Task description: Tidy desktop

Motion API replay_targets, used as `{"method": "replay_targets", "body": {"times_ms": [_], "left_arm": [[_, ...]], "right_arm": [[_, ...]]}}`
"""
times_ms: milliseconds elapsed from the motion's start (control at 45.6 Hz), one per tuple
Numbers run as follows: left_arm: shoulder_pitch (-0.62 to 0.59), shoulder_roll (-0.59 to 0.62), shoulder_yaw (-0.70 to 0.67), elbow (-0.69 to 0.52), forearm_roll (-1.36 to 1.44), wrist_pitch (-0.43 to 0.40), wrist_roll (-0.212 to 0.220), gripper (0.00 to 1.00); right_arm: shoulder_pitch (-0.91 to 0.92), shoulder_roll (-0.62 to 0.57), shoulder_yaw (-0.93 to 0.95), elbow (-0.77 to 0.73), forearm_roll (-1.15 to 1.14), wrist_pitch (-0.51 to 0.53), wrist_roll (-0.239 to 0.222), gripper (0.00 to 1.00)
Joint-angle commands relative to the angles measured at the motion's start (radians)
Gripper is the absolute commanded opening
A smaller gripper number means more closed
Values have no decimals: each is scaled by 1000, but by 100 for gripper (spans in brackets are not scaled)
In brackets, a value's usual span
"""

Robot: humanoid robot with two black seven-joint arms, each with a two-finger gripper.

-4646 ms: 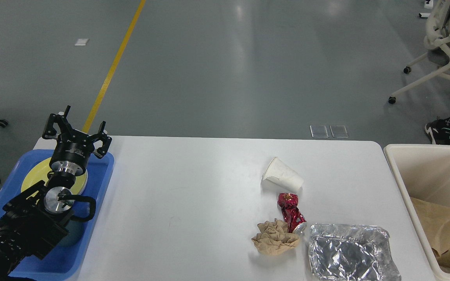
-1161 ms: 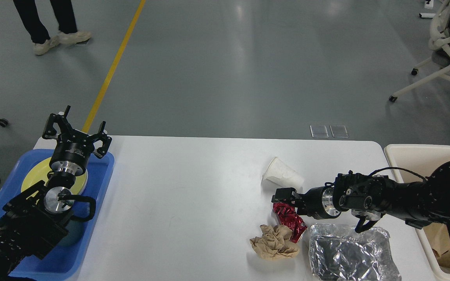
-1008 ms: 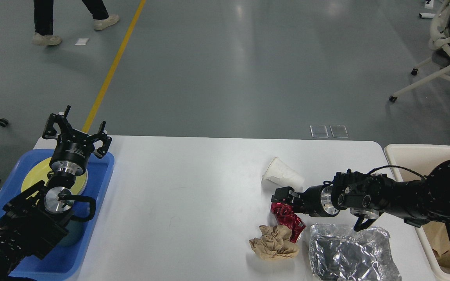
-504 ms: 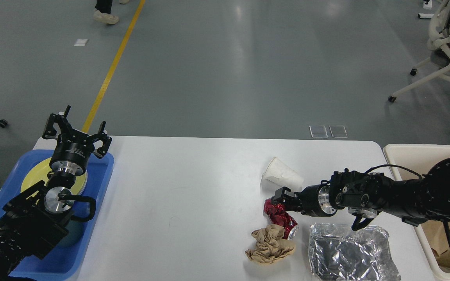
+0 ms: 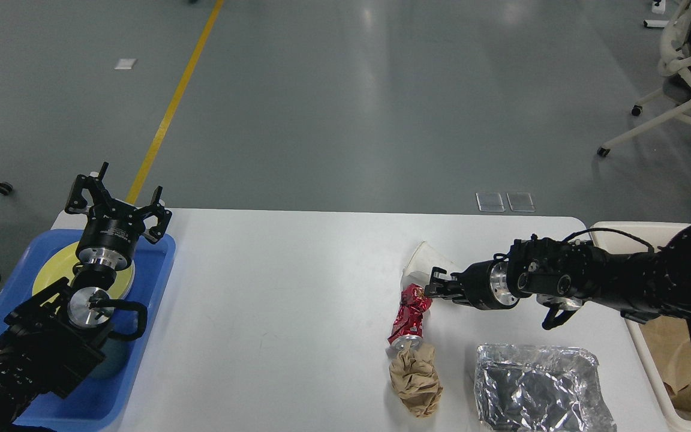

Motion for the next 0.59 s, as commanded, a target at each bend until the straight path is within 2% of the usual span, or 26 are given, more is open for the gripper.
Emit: {"method": "replay_targets", "body": {"times_ms": [0,285,526,548,570], "left_arm": [[0,0,0,0,0,0,0,97],[0,0,0,0,0,0,0,97],[0,0,0,0,0,0,0,97],[0,0,0,0,0,0,0,97],[0,0,0,0,0,0,-1,97]], "right_arm": [[28,-19,-5,0,1,38,0,0],[27,-19,-8,0,1,43,0,0],[42,-44,-22,10,1,152,-1,0],[47,-49,-26,10,1,159,-1,11],[53,-53,-29,10,1,160,-1,31]]}}
